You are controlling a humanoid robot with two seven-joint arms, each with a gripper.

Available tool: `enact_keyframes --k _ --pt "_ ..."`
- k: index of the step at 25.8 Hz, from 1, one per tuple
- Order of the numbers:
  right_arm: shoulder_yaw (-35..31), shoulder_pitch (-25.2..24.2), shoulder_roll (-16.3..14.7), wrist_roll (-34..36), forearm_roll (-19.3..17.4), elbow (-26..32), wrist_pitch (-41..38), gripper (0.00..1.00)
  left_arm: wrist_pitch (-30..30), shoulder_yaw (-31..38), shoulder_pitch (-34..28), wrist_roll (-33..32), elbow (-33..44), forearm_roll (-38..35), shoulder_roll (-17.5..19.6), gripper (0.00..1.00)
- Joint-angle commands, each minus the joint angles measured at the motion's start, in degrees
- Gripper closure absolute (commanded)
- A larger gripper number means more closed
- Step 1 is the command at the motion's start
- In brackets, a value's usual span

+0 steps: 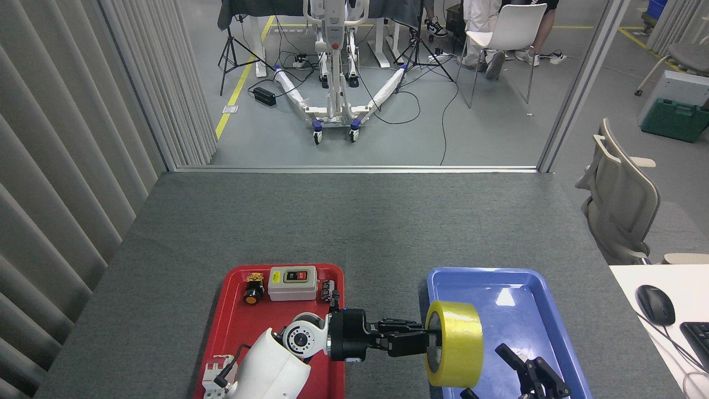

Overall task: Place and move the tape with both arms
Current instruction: 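Carry the tape toward the blue tray and lower it inside, then release the tape in the blue tray and withdraw the left gripper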

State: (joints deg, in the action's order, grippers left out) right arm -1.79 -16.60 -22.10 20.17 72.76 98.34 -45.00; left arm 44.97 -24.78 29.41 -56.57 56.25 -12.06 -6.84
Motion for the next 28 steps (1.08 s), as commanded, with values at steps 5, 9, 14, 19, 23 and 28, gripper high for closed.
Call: enact_keyframes --k 5,9,14,19,23,28 --pt "2.3 0.1 0.5 -0.7 0.0 1.6 0.0 0.17 0.0 -0.9 -0.4 0.0 0.0 -2.4 -0.5 1.00" --pt "2.7 0.0 0.5 -0.7 0.1 1.6 0.0 0.59 0.0 -1.0 -0.9 0.0 0.1 -4.6 -0.5 1.00" --pt "2.5 -0.4 0.6 -0.7 0.2 1.5 0.0 0.95 0.0 -1.2 -0.9 0.0 0.1 -4.6 -0.5 1.00" --pt "1.5 -1.0 0.5 -0.7 0.2 1.4 0.0 1.00 0.0 -0.4 -0.9 1.0 0.4 -3.8 -0.4 0.44" --pt "-0.1 -1.8 0.6 -1.1 0.3 1.5 0.0 1.00 0.0 1.0 -1.1 3.9 1.4 -3.7 0.4 0.05" --pt "-3.7 -2.6 0.6 -1.8 -0.2 1.4 0.0 1.00 0.0 2.5 -3.0 8.0 3.8 -3.5 1.8 0.02"
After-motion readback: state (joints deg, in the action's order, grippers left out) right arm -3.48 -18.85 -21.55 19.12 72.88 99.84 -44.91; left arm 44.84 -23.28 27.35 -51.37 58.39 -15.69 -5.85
